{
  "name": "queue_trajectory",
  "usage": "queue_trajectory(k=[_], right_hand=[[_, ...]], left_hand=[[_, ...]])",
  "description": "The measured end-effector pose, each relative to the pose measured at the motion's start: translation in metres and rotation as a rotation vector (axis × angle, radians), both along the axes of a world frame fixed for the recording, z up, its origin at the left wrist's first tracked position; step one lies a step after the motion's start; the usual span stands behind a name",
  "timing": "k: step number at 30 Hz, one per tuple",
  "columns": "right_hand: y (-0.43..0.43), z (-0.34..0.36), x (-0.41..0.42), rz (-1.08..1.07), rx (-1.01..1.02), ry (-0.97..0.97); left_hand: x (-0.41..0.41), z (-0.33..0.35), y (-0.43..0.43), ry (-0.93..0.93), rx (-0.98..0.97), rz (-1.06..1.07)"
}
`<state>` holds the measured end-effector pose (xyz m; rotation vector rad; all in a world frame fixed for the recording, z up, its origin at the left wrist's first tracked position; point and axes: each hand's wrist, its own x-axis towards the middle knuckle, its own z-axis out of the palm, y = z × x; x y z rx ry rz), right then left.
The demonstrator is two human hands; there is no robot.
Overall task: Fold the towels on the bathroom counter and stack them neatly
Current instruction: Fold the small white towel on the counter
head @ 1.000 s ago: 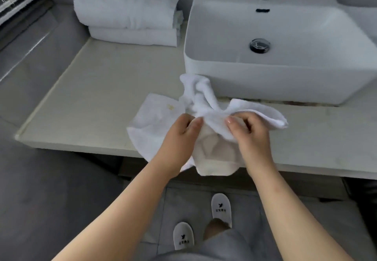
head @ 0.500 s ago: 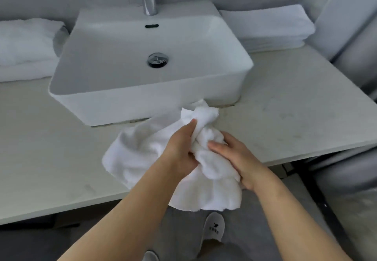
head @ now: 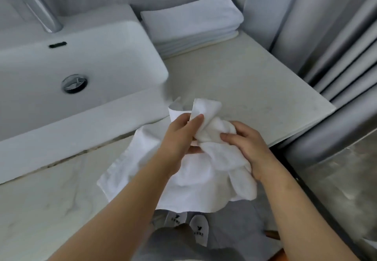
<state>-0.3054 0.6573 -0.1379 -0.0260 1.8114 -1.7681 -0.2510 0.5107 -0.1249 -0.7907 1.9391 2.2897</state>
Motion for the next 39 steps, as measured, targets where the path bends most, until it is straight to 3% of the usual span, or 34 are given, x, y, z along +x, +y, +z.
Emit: queue_trajectory(k=[5, 10, 18, 22, 27, 30, 33, 35, 37, 39], right_hand=[[0.014, 0.008, -0.036, -0.340, 0.081, 0.314], [0.011, 0.019, -0.082, -0.669, 0.050, 0.479], [-0.008, 0.020, -0.135, -0.692, 0.045, 0.737], [0.002, 0.033, -0.180, -0.659, 0.098, 1.089], [0.020, 0.051, -0.237, -0.402, 0.092, 1.556], [0.026, 0.034, -0.252, -0.137, 0.120, 1.649], [0.025, 0.005, -0.253, 0.158, 0.228, 1.604], [0.024, -0.011, -0.250, 0.402, 0.304, 1.510], [0.025, -0.022, -0.250, 0.706, 0.358, 1.283], [0.025, -0.029, -0.255, 0.878, 0.275, 1.102]], left_hand=[[-0.040, -0.005, 0.005, -0.158, -0.120, -0.070], [-0.082, -0.003, 0.008, -0.124, -0.053, -0.138], [-0.127, 0.000, -0.001, -0.030, 0.024, -0.146], [-0.155, 0.000, 0.008, 0.095, 0.119, -0.176], [-0.200, 0.001, 0.029, 0.368, 0.525, -0.030], [-0.216, -0.006, 0.040, 0.422, 0.653, 0.046], [-0.219, -0.008, 0.050, 0.390, 0.632, 0.169], [-0.216, -0.015, 0.054, 0.303, 0.484, 0.295], [-0.211, -0.027, 0.055, 0.199, 0.288, 0.387], [-0.207, -0.036, 0.057, 0.103, 0.112, 0.403]])
